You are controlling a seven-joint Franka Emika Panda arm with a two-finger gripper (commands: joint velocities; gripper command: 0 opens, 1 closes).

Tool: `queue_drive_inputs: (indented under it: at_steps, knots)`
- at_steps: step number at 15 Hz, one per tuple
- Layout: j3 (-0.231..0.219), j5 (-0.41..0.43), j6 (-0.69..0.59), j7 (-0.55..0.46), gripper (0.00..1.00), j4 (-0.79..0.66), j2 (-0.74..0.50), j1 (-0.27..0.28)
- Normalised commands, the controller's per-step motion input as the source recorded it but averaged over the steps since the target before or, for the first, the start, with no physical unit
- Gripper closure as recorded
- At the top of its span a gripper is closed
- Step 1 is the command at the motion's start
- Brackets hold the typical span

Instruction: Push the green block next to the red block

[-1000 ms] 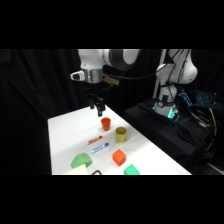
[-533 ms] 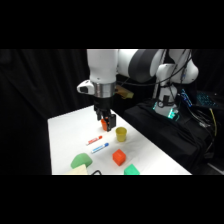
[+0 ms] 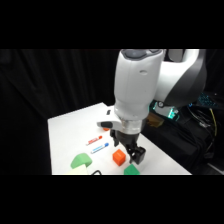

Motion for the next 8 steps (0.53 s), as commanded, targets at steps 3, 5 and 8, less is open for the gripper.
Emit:
queue_drive_inputs:
  at_steps: [3, 5, 8]
  knots:
    - [0.002, -0.017, 0.12, 0.13, 0.0, 0.38, 0.41, 0.151]
    - [-0.025, 0.024, 0.13, 0.07, 0.0, 0.35, 0.38, 0.119]
    - [-0.033, 0.069, 0.09, 0.03, 0.0, 0.33, 0.33, 0.111]
